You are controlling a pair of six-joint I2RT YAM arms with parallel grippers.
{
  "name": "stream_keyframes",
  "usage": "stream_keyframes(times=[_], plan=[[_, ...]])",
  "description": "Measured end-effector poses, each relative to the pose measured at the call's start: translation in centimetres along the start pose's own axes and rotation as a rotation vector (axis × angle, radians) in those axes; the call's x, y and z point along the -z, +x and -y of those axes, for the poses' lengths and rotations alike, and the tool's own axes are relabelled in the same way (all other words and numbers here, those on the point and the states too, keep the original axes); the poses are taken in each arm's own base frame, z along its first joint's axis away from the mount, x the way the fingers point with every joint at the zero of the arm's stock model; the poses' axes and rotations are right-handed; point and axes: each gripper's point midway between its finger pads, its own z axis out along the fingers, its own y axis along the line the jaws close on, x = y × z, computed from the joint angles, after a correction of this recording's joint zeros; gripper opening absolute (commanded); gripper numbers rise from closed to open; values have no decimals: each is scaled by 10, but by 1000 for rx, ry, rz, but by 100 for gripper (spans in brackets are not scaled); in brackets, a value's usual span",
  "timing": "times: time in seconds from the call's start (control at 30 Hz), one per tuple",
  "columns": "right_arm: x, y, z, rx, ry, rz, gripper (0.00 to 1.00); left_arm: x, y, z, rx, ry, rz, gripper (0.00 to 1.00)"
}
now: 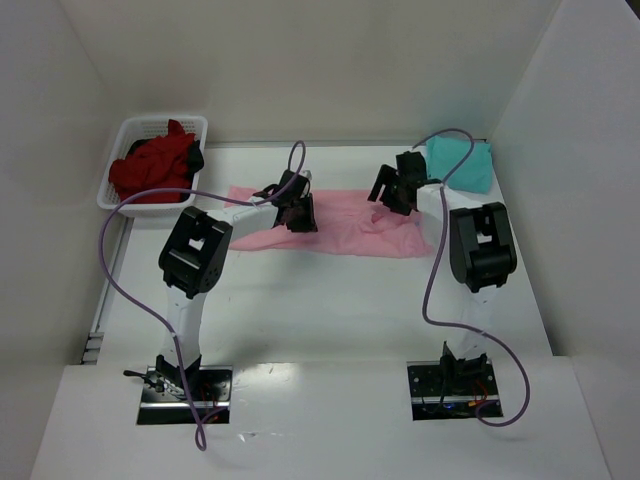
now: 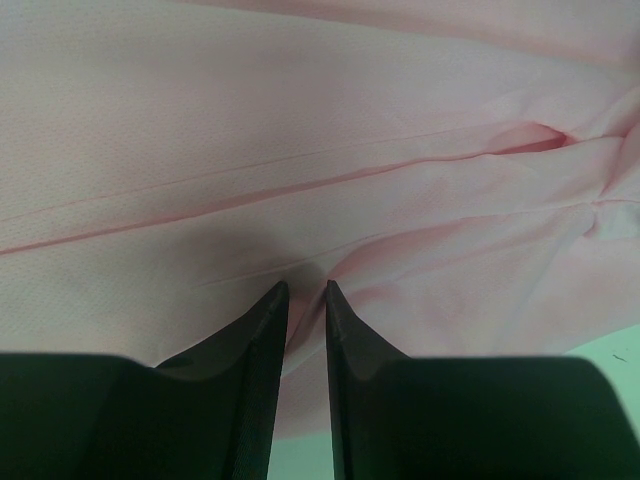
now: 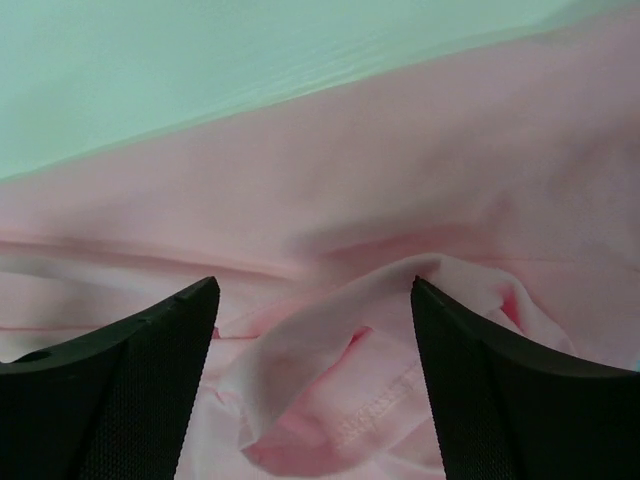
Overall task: Fold and stack the t-shirts
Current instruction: Fold the other side of the tshirt into a rectangle
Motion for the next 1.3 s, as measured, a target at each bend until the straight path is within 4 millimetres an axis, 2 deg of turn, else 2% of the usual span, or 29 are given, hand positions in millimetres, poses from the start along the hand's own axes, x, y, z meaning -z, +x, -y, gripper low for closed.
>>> stream_keyframes(times=[0.17,0.23,0.27,0.37,0.43,0.57,0.6,0.73,0.83,0.93,1.03,1.3], plan=[[26,-11,-1,-2,20,37,85,-1,1,1,-1,7,-4,30],[44,-16,-2,-7,24,60,85,0,1,1,0,11,-4,29],[58,-23,-5,-11,23,86,85,-1,0,1,1,11,-4,29],[76,-30,-8,-16,17,119,80,-1,-1,-1,5,10,-4,29],[82,-27,-5,-28,18,125,72,-1,-1,-1,6,11,-4,29],[77,4,12,-66,59,57,60,-1,-1,-1,6,13,-4,29],[74,19,19,-89,73,20,59,-1,-1,-1,6,13,-4,29],[70,47,31,-149,99,-40,59,-1,-1,-1,4,14,-3,29],[67,60,36,-182,113,-66,59,-1,-1,-1,3,15,-3,29],[65,67,37,-221,109,-75,59,-1,-1,-1,3,15,-2,29],[63,64,34,-239,92,-65,55,-1,-2,-1,3,15,-2,29],[49,62,26,-279,62,-70,55,-2,-1,0,3,20,-2,29]])
